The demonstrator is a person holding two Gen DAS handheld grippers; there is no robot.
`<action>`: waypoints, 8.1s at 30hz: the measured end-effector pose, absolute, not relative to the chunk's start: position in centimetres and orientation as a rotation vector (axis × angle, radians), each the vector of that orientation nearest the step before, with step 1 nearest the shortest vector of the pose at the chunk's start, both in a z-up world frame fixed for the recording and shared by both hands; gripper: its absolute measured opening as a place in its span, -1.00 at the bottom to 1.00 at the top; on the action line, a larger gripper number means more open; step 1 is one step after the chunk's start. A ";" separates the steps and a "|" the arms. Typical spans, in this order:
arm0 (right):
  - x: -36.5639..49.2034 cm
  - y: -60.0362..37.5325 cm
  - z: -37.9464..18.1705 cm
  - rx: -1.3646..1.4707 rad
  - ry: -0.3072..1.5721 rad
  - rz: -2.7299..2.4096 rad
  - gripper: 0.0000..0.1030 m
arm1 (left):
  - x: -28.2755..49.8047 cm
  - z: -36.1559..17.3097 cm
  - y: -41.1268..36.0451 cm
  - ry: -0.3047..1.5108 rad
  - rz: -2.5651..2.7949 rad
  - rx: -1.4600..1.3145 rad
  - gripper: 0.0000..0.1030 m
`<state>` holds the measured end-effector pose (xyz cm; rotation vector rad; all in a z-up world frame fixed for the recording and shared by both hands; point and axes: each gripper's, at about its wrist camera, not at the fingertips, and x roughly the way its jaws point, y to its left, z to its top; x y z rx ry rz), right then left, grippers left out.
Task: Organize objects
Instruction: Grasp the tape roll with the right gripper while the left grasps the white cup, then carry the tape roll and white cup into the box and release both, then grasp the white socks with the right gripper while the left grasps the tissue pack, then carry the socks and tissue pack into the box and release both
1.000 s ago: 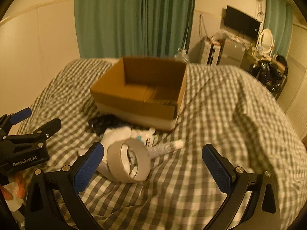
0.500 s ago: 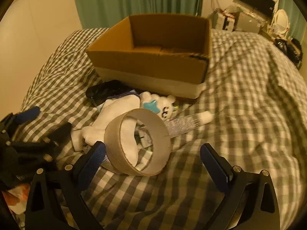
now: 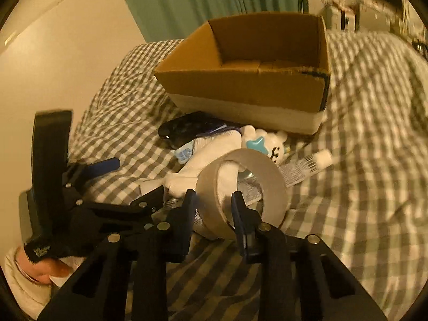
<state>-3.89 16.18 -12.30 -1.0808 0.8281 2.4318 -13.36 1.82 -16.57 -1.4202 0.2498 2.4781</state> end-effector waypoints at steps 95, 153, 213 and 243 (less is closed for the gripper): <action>-3.2 23.1 2.8 -0.873 0.427 2.340 0.75 | -18.2 -3.1 2.0 0.244 2.606 -0.995 0.93; 1.5 22.4 -10.3 -0.951 0.691 2.237 0.17 | -17.4 -19.6 9.2 0.361 2.295 -1.350 0.42; -0.8 19.5 -0.2 -0.788 0.445 2.301 0.13 | -13.5 -4.4 4.6 0.212 2.438 -1.057 -0.54; -10.1 34.5 -1.9 -0.795 0.439 2.258 0.12 | -29.1 -6.5 11.5 0.301 2.476 -1.065 -0.54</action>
